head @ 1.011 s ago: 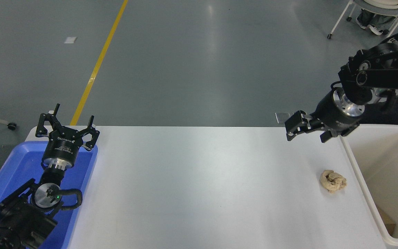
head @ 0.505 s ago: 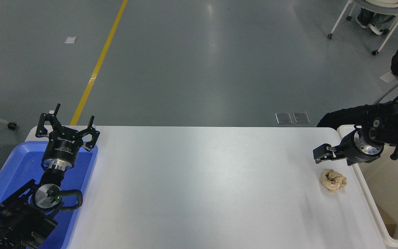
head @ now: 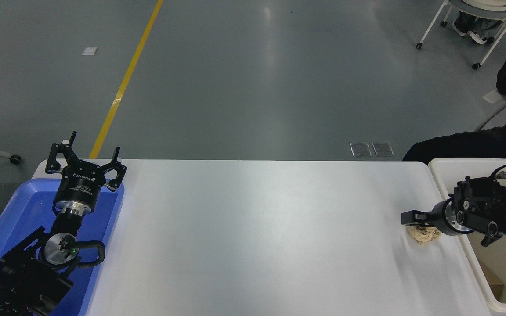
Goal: Pick up paper ball place in dustbin
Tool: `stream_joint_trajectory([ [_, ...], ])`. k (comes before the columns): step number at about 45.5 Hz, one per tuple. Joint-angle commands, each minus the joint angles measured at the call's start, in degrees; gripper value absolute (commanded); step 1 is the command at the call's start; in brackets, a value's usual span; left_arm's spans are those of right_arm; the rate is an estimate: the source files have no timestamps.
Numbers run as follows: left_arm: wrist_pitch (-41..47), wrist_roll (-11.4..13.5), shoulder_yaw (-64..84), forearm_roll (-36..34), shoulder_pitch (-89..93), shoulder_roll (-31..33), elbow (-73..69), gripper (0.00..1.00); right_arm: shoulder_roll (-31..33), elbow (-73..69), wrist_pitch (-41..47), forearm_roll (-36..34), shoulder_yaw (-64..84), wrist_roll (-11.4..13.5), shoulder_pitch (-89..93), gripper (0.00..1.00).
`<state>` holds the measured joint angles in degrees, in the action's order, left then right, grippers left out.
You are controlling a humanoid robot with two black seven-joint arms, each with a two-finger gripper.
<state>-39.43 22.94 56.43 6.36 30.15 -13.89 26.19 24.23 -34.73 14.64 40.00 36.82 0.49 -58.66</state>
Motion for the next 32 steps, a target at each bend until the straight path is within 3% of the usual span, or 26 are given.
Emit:
stream_joint_trajectory([
  [1, 0.0, 0.0, 0.0, 0.1, 0.0, 0.0, 0.0, 1.0, -0.7, 1.5, -2.0, 0.2, -0.7, 0.0, 2.1, 0.56],
  [5, 0.0, 0.0, 0.0, 0.0, 0.0, 0.0, 0.0, 1.0, -0.8, 1.6, -2.3, 0.2, -0.7, 0.0, 2.5, 0.25],
  [8, 0.0, 0.0, 0.0, 0.0, 0.0, 0.0, 0.0, 1.0, -0.9, 1.6, -2.5, 0.2, -0.7, 0.0, 2.5, 0.09],
  [9, 0.0, 0.0, 0.0, 0.0, 0.0, 0.0, 0.0, 1.0, -1.0, 1.6, -2.5, 0.2, -0.6, 0.0, 2.6, 0.0],
  [20, 0.0, 0.0, -0.2, 0.0, 0.1, 0.0, 0.0, 1.0, 0.4, -2.0, -1.6, -0.3, 0.0, -0.8, -1.5, 0.0],
  [32, -0.1, -0.1, -0.3, 0.0, 0.1, 0.0, 0.1, 1.0, 13.6, -23.2, 4.9, -0.9, 10.1, -1.0, -26.7, 0.0],
])
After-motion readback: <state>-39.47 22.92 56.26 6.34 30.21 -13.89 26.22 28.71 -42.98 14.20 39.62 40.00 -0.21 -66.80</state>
